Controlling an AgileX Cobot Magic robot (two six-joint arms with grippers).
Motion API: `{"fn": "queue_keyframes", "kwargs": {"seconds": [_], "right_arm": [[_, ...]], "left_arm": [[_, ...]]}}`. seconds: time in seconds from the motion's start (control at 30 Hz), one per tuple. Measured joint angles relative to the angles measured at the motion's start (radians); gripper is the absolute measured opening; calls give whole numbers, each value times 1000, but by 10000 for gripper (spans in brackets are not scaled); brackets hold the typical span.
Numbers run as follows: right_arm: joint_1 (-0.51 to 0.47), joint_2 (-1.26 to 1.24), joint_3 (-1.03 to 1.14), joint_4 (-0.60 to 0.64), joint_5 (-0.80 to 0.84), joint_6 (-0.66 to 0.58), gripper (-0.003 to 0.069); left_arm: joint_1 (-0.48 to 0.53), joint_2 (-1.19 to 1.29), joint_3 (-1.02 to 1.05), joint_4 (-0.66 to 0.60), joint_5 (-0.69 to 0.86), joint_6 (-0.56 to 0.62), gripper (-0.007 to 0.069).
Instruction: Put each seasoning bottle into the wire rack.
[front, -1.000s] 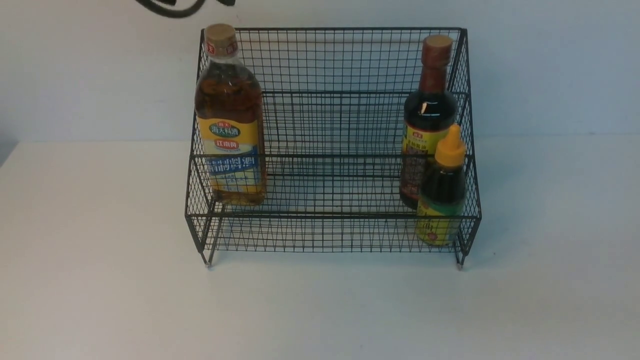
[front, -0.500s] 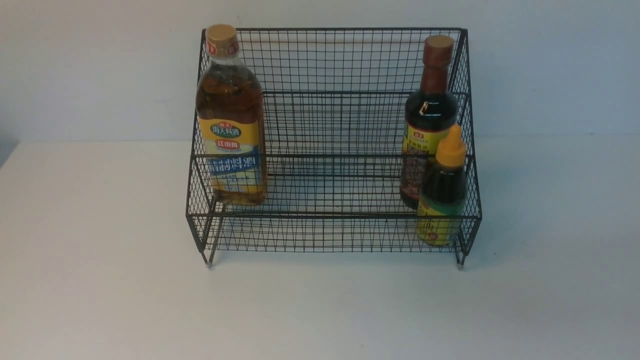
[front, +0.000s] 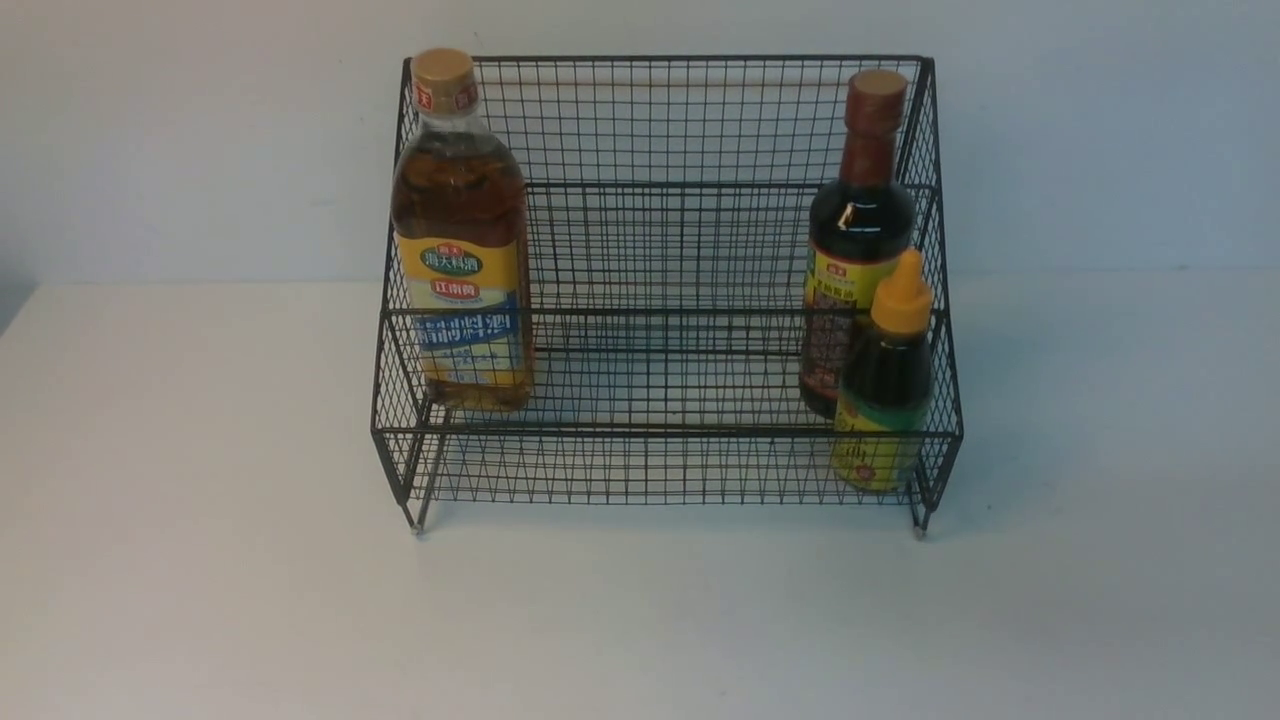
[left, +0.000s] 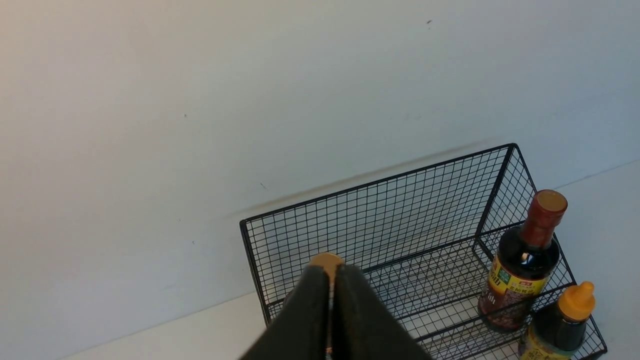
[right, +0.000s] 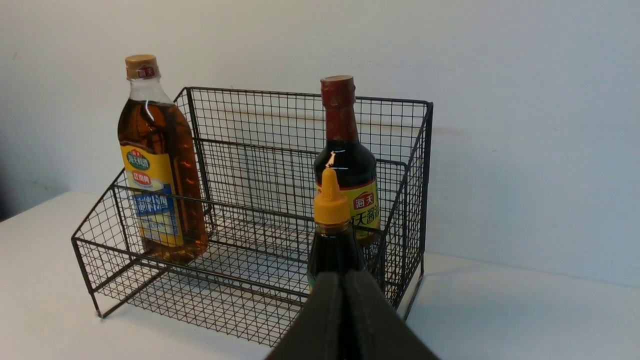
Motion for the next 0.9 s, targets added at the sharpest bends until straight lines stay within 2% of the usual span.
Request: {"fn": "queue_keyframes", "kwargs": {"seconds": [0.5, 0.7, 0.77, 0.9], "right_arm": [[-21, 10, 26, 0, 24, 0, -15], [-117, 12, 148, 0, -20, 0, -15], [-187, 12, 223, 0, -41, 0, -15], [-260, -12, 302, 0, -50, 0, -15]], "left_arm": [[0, 0, 0, 0, 0, -2, -5], [0, 0, 0, -15, 1, -2, -5], [0, 0, 0, -18, 1, -2, -5], [0, -3, 2, -23, 1, -2, -5]]}}
